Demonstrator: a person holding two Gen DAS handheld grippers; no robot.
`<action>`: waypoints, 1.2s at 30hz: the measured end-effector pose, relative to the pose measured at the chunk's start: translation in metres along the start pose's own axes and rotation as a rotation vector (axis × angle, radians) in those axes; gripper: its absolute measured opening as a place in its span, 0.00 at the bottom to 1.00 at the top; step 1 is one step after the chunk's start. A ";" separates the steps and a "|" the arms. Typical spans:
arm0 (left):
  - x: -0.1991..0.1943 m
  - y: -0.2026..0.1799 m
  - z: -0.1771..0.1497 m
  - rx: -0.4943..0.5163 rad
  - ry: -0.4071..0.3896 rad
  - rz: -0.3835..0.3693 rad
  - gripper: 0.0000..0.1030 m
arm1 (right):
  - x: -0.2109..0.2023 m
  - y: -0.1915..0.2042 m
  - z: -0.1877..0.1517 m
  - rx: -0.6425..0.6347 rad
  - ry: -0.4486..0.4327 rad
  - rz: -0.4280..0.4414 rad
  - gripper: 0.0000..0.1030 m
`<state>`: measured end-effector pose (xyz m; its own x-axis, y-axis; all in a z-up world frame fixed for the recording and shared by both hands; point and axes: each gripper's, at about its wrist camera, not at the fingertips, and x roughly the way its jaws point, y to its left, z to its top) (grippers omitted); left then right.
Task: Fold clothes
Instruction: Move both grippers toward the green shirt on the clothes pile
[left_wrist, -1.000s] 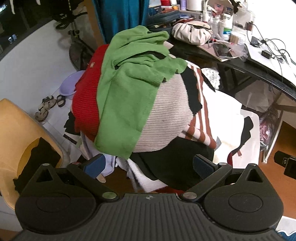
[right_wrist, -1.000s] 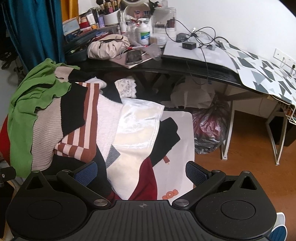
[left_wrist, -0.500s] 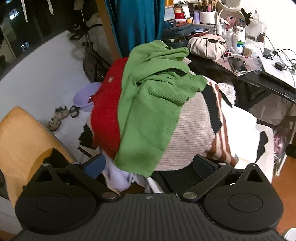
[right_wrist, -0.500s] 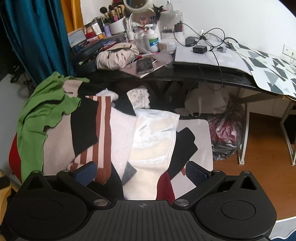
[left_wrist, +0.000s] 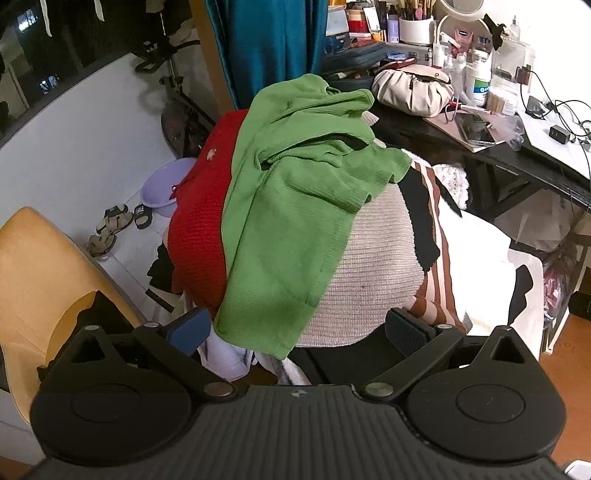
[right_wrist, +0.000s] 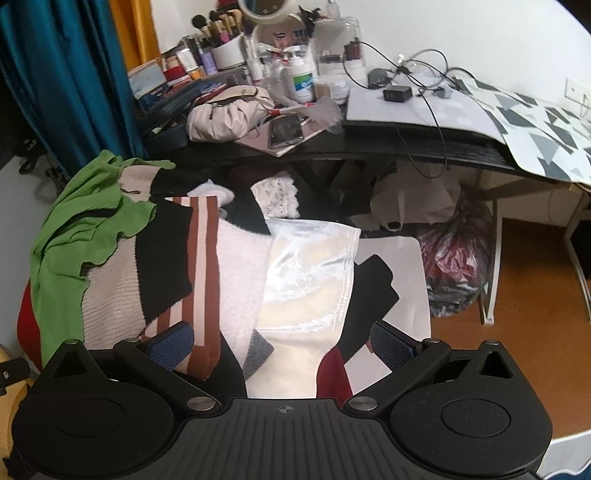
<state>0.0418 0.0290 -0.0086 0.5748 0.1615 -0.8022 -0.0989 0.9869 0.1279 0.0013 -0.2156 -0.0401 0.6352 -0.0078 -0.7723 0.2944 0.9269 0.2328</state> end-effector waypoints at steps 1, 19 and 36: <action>0.003 0.001 0.001 0.001 0.003 -0.004 1.00 | 0.001 0.000 0.001 0.011 0.003 0.000 0.99; 0.065 0.055 0.051 0.089 0.036 -0.137 1.00 | 0.019 0.074 0.004 0.127 -0.013 -0.121 0.99; 0.125 0.103 0.105 0.171 0.074 -0.253 1.00 | 0.040 0.167 0.022 0.129 -0.059 -0.240 0.99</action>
